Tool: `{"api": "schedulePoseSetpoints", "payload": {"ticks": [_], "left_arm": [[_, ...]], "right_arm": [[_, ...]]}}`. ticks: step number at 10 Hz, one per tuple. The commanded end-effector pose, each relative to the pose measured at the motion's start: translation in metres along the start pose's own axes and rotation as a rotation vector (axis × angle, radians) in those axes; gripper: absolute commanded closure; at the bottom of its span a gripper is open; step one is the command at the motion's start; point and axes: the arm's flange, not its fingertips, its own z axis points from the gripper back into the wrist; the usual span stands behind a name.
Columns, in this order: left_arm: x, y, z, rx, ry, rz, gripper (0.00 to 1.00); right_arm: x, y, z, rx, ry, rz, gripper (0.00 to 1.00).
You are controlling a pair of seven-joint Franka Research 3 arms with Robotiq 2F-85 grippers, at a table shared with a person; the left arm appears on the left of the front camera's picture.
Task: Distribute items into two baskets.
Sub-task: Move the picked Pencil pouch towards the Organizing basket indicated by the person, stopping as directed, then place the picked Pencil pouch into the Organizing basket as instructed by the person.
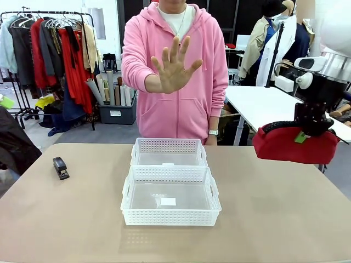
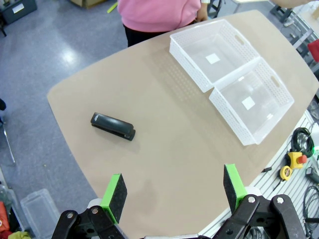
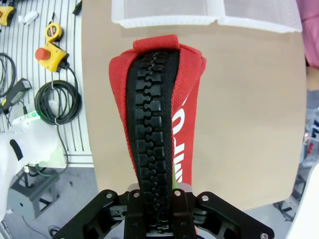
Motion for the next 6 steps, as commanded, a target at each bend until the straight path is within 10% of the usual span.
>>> {"api": "schedulePoseSetpoints", "payload": {"ticks": [1, 6], "left_arm": [[0.0005, 0.0001, 0.0002, -0.014, -0.013, -0.003, 0.0], [0.0005, 0.0001, 0.0002, -0.014, -0.013, -0.003, 0.0]], "right_arm": [[-0.0007, 0.0026, 0.0015, -0.005, -0.006, -0.001, 1.0], [-0.0007, 0.0026, 0.0015, -0.005, -0.006, -0.001, 1.0]]}}
